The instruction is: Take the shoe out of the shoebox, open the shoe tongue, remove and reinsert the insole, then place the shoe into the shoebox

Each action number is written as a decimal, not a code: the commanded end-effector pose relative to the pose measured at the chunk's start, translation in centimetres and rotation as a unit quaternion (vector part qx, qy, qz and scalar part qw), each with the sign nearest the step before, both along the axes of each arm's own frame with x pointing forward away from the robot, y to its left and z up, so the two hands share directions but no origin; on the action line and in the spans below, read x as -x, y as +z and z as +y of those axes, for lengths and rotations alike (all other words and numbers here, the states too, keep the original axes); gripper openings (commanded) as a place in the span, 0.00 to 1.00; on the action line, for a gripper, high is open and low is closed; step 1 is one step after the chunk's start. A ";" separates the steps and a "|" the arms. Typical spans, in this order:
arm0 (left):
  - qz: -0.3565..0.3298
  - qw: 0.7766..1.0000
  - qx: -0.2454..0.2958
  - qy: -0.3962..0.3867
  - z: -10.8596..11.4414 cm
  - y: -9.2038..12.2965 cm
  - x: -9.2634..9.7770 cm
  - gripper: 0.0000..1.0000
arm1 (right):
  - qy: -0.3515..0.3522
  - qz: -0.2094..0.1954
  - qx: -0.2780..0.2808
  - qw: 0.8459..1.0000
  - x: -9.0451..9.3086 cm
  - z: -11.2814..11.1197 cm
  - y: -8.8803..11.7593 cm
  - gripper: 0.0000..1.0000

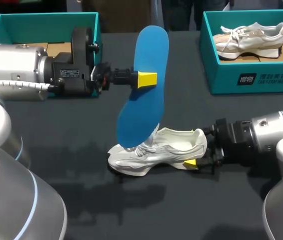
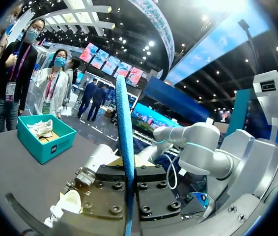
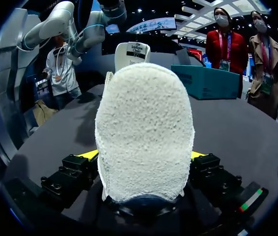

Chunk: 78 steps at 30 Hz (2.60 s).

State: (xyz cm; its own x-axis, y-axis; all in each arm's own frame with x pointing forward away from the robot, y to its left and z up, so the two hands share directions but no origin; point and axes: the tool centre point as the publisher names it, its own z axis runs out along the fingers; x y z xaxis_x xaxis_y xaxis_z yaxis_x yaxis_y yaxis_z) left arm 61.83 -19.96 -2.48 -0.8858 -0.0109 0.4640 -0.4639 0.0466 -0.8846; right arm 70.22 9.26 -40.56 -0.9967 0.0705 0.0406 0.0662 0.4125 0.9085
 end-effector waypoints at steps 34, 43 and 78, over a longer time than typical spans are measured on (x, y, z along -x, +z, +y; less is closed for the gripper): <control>0.000 1.000 0.001 0.000 -0.1 0.0 0.0 0.00 | 0.003 0.109 0.305 0.946 1.0 -3.6 6.3 1.00; 0.000 1.000 0.001 0.000 -0.1 0.0 0.0 0.00 | 0.016 0.137 0.365 0.921 1.6 -3.1 7.9 1.00; 0.000 1.000 0.001 0.000 -0.1 0.0 0.0 0.00 | -0.033 0.094 0.478 0.873 2.7 -1.7 8.1 1.00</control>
State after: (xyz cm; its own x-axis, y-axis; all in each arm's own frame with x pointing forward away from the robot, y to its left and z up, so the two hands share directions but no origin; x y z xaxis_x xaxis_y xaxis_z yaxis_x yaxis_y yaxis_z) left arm 61.85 -19.89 -2.43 -0.8860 -0.0097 0.4636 -0.4635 0.0469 -0.8849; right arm 67.50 7.65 -32.46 -0.9710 0.2134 0.1079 0.2264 0.9656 0.1280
